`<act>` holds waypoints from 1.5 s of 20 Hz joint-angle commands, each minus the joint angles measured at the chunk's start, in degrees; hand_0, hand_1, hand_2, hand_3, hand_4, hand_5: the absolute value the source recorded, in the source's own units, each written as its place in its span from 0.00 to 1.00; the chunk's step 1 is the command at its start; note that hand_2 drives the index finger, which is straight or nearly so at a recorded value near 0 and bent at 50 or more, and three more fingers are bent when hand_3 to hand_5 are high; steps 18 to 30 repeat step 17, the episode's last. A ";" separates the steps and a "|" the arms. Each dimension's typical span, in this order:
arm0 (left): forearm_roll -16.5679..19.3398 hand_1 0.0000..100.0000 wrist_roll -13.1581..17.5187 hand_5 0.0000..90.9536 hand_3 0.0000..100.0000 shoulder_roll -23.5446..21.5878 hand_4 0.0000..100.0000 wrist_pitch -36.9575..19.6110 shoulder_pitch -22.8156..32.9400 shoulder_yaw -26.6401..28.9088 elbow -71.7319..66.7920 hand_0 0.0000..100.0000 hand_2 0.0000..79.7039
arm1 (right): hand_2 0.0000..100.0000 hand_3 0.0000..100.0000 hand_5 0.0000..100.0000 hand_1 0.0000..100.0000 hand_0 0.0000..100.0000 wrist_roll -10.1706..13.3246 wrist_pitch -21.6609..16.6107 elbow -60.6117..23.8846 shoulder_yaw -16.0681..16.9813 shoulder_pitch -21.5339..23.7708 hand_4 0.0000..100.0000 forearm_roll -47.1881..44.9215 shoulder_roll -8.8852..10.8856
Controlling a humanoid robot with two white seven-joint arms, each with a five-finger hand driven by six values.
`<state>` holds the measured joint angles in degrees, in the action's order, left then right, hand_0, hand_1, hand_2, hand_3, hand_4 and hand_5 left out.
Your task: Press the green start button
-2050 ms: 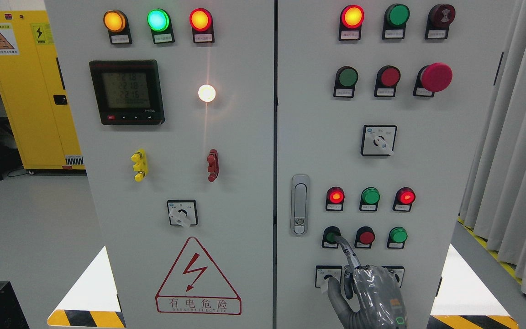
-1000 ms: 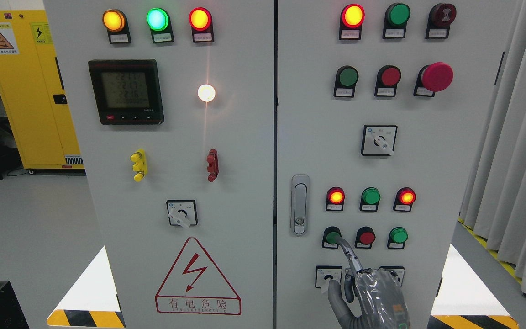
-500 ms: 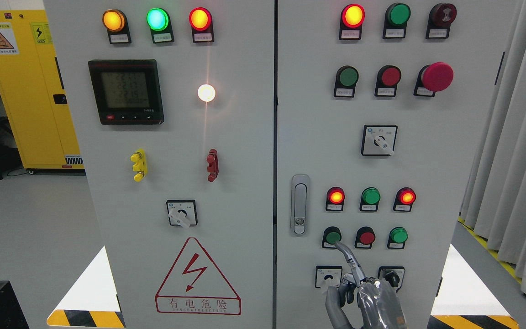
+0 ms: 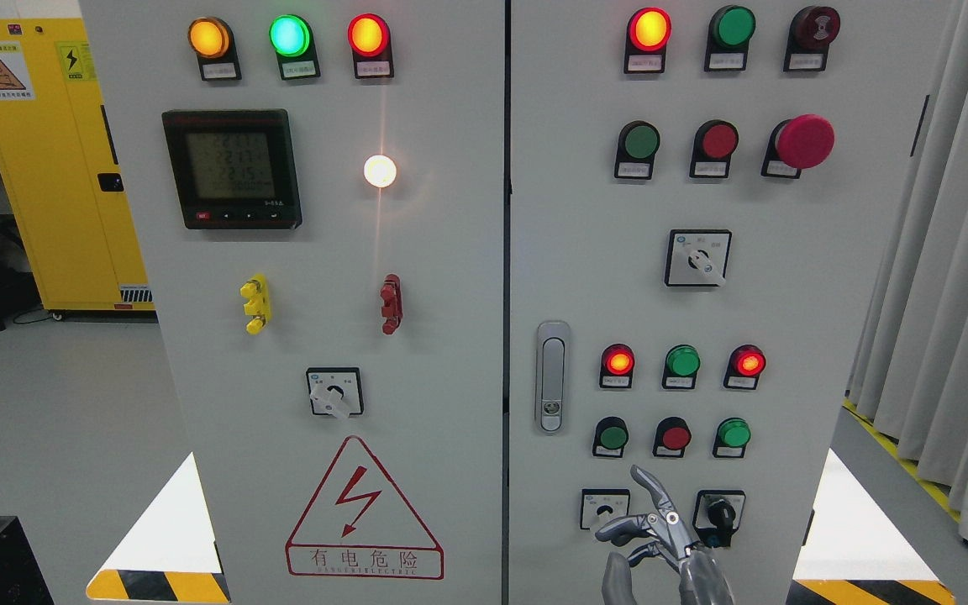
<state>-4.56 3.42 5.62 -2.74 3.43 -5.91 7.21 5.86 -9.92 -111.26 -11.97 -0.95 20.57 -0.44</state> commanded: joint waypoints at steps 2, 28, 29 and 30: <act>-0.01 0.56 0.01 0.00 0.00 0.00 0.00 0.02 0.00 0.02 0.00 0.12 0.00 | 0.00 0.00 0.00 0.72 0.85 0.21 -0.10 -3.53 -2.36 2.36 0.00 -4.14 -1.85; -0.01 0.56 -0.08 0.00 0.00 0.00 0.00 0.02 0.00 0.02 0.00 0.12 0.00 | 0.00 0.00 0.00 0.72 0.77 0.47 -0.19 -3.70 -3.50 4.12 0.00 -4.14 -1.85; -0.01 0.56 -0.08 0.00 0.00 0.00 0.00 0.02 0.00 0.02 0.00 0.12 0.00 | 0.00 0.00 0.00 0.72 0.77 0.47 -0.19 -3.70 -3.50 4.12 0.00 -4.14 -1.85; -0.01 0.56 -0.08 0.00 0.00 0.00 0.00 0.02 0.00 0.02 0.00 0.12 0.00 | 0.00 0.00 0.00 0.72 0.77 0.47 -0.19 -3.70 -3.50 4.12 0.00 -4.14 -1.85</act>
